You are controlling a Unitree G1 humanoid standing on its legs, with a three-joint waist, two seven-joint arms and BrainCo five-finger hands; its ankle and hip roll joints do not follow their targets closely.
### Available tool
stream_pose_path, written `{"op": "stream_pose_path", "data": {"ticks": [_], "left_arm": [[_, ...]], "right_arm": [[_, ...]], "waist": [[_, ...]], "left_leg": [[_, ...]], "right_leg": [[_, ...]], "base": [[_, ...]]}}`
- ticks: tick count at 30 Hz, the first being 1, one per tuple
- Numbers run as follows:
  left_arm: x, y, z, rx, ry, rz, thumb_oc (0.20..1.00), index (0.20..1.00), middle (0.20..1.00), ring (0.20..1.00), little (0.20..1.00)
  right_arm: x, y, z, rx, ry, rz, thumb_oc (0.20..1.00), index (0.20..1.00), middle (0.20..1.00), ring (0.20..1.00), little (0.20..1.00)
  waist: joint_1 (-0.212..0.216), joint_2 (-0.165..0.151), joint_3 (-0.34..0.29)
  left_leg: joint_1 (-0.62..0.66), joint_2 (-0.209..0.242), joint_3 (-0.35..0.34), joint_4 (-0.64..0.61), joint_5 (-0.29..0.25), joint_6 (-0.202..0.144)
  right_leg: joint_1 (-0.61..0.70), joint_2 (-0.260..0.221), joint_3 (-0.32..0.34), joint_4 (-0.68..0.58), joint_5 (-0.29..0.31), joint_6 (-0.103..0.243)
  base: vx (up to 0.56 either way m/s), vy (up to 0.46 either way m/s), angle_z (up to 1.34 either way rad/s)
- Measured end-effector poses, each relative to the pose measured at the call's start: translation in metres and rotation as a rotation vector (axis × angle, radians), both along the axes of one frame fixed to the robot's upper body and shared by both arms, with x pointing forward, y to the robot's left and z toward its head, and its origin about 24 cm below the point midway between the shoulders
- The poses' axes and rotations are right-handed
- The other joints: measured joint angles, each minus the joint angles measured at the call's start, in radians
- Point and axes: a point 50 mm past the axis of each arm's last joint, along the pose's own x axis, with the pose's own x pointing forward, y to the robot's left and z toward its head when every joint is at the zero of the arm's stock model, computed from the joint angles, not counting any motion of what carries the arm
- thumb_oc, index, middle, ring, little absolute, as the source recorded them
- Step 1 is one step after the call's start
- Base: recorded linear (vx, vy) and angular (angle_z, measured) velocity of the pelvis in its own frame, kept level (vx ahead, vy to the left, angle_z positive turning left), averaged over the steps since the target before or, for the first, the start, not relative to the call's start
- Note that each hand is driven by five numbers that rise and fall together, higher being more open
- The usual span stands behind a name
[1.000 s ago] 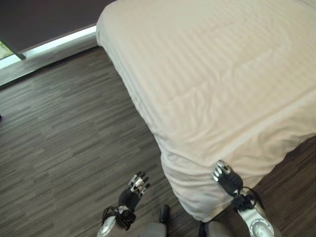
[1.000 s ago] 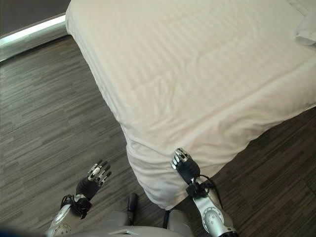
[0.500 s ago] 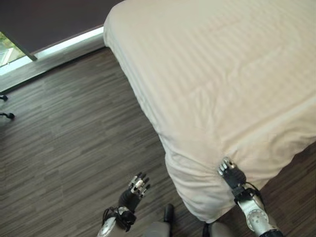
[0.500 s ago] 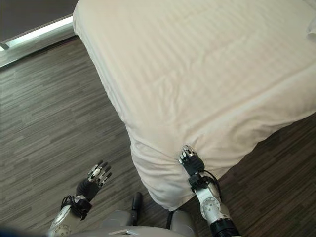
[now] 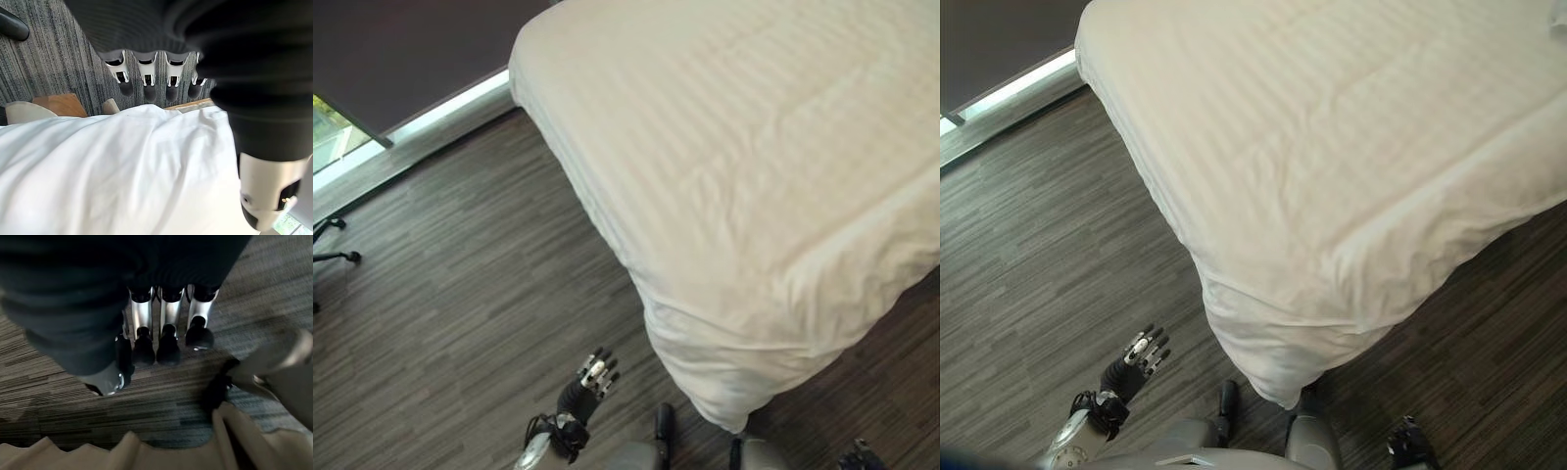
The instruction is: Making the bed.
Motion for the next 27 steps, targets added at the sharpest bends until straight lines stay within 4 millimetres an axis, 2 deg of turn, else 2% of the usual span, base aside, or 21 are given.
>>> {"op": "stream_pose_path", "data": {"ticks": [3,7,9,11,12,14,17,19,20,21,23,25,27], "left_arm": [[0.000,0.001,0.000,0.002,-0.002,-0.001,1.000,1.000,1.000,1.000,1.000],[0.004,-0.001,0.006,-0.003,-0.029,-0.010,1.000,1.000,1.000,1.000,1.000],[0.007,-0.002,0.011,-0.003,-0.055,-0.014,1.000,1.000,1.000,1.000,1.000],[0.009,-0.001,0.014,-0.001,-0.072,-0.006,1.000,1.000,1.000,1.000,1.000],[0.010,-0.001,0.015,-0.001,-0.080,-0.006,1.000,1.000,1.000,1.000,1.000],[0.010,-0.001,0.016,-0.002,-0.085,-0.007,1.000,1.000,1.000,1.000,1.000],[0.007,-0.002,0.015,-0.004,-0.078,-0.011,1.000,1.000,1.000,1.000,1.000],[0.008,-0.003,0.016,-0.007,-0.086,-0.019,1.000,1.000,1.000,1.000,1.000],[0.008,-0.004,0.016,-0.012,-0.089,-0.031,1.000,1.000,1.000,1.000,1.000],[0.008,-0.005,0.016,-0.011,-0.092,-0.044,1.000,1.000,1.000,1.000,1.000],[0.002,-0.004,0.014,-0.010,-0.084,-0.056,1.000,1.000,1.000,1.000,1.000],[-0.003,-0.003,0.012,-0.011,-0.070,-0.056,1.000,1.000,1.000,1.000,1.000],[-0.007,-0.002,0.008,-0.004,-0.052,-0.057,1.000,1.000,1.000,1.000,1.000]], "right_arm": [[0.015,-0.021,0.018,-0.097,-0.066,0.012,0.200,0.200,0.200,0.200,0.200],[0.045,-0.039,0.048,-0.185,-0.298,-0.080,0.200,0.200,0.200,0.200,0.200],[0.070,-0.054,0.089,-0.319,-0.478,-0.087,0.200,0.200,0.200,0.200,0.200],[0.091,-0.051,0.130,-0.448,-0.641,-0.001,0.200,0.200,0.200,0.200,0.200],[0.099,-0.049,0.144,-0.493,-0.702,0.017,0.200,0.200,0.200,0.200,0.200],[0.111,-0.041,0.157,-0.510,-0.759,0.051,0.200,0.200,0.200,0.200,0.200],[0.143,0.020,0.187,-0.549,-0.916,0.418,0.200,0.200,0.200,0.200,0.200],[0.156,0.073,0.190,-0.509,-0.981,0.733,0.200,0.200,0.200,0.200,0.200],[0.161,0.094,0.178,-0.435,-0.984,0.802,0.200,0.200,0.200,0.200,0.200],[0.161,0.104,0.168,-0.406,-0.945,0.891,0.200,0.200,0.200,0.200,0.200],[0.154,0.137,0.142,-0.291,-0.840,1.163,0.200,0.200,0.200,0.200,0.200],[0.143,0.168,0.122,-0.137,-0.821,1.270,0.200,0.200,0.200,0.200,0.200],[0.133,0.195,0.113,-0.020,-0.824,1.370,0.200,0.200,0.200,0.200,0.200]], "waist": [[-0.012,-0.008,0.004],[-0.032,-0.022,0.012],[-0.051,-0.024,0.013],[-0.069,-0.025,0.013],[-0.076,-0.029,0.011],[-0.075,-0.040,0.007],[-0.078,-0.069,0.010],[-0.072,-0.083,0.005],[-0.063,-0.094,-0.001],[-0.044,-0.096,-0.002],[-0.023,-0.100,-0.002],[-0.009,-0.101,-0.002],[0.001,-0.102,-0.001]], "left_leg": [[-0.002,0.002,0.002,-0.002,0.000,0.000],[0.000,0.002,0.011,0.000,0.000,0.001],[0.000,0.000,0.014,0.000,0.000,0.001],[0.000,0.001,0.015,-0.001,0.000,0.001],[0.001,0.003,0.016,0.000,0.000,0.001],[0.002,0.004,0.017,0.000,0.000,0.001],[0.013,0.008,0.039,0.002,0.001,0.002],[0.014,0.009,0.038,0.002,0.001,0.002],[0.015,0.009,0.037,0.002,0.001,0.002],[0.015,0.007,0.037,0.002,0.001,0.002],[0.015,0.004,0.029,0.003,0.001,0.002],[0.009,0.004,0.008,0.004,0.003,0.003],[0.003,0.003,0.001,0.005,0.005,0.002]], "right_leg": [[0.001,0.002,0.003,0.000,-0.002,0.003],[-0.001,0.004,0.013,0.000,0.002,0.004],[-0.001,0.003,0.016,0.001,0.004,0.005],[-0.002,0.004,0.017,0.002,0.005,0.005],[-0.001,0.006,0.018,0.004,0.008,0.000],[-0.001,0.008,0.020,0.005,0.011,-0.004],[-0.004,0.016,0.039,0.005,0.023,-0.009],[0.001,0.016,0.038,0.005,0.022,-0.009],[0.004,0.016,0.037,0.004,0.019,-0.005],[0.005,0.013,0.036,0.004,0.016,-0.002],[0.009,0.009,0.030,0.004,0.012,0.002],[0.014,0.005,0.009,0.004,0.009,0.002],[0.013,0.003,0.002,0.004,0.009,0.002]], "base": [[0.01,0.005,-0.01],[0.02,0.009,-0.07],[0.00,-0.001,-0.02],[0.00,0.000,0.00],[0.00,0.000,0.00],[-0.04,-0.006,-0.05],[-0.04,-0.014,-0.18],[-0.04,-0.018,-0.02],[-0.06,-0.032,0.05],[-0.07,-0.029,0.07],[-0.04,-0.017,0.11],[-0.02,-0.010,0.24],[-0.02,-0.005,0.17]]}}
